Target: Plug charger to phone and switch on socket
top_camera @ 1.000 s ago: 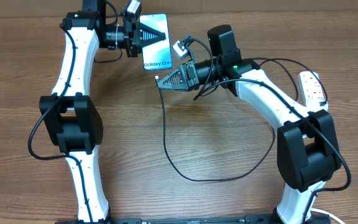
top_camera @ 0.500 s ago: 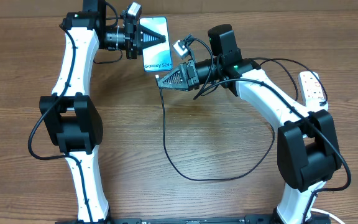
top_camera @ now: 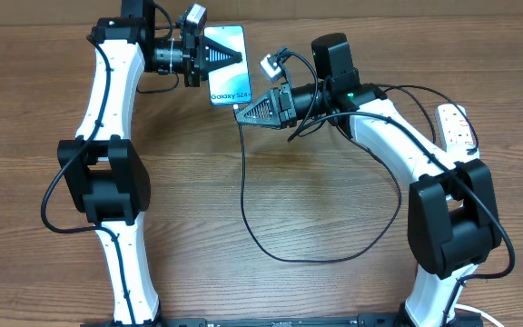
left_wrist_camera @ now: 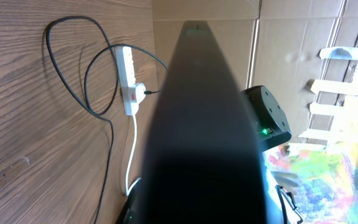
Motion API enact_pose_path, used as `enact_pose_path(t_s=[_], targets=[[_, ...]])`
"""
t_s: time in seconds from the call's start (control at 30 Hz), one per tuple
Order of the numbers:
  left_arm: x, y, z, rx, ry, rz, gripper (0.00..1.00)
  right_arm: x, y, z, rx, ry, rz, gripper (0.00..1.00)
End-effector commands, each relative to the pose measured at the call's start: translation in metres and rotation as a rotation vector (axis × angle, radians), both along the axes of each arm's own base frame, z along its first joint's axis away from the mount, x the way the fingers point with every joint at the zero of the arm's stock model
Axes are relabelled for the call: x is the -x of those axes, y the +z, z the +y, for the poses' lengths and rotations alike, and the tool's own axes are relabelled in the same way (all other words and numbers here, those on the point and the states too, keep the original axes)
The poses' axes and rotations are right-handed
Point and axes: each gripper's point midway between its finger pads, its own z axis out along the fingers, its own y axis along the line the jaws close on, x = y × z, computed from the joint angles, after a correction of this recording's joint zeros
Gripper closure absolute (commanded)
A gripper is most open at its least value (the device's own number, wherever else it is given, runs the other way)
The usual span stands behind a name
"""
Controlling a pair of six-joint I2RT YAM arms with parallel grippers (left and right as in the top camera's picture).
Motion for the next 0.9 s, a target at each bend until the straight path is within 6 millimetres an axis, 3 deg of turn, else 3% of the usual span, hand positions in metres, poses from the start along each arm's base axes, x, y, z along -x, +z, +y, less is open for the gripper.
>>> enact_pose_path(t_s=[0.0,0.87], targets=[[0.0055,0.0194,-0.0046,0.039,-0.019,-0.03,0.96,-0.0032,0.017,-0.0008,-0.01,-0.014,-0.047,0.96],[0.0059,0.0174,-0.0069,0.027,-0.027,-0.079,0.96,0.0054,0.0225,-0.0011,-0.037,0.03,-0.013,0.96]])
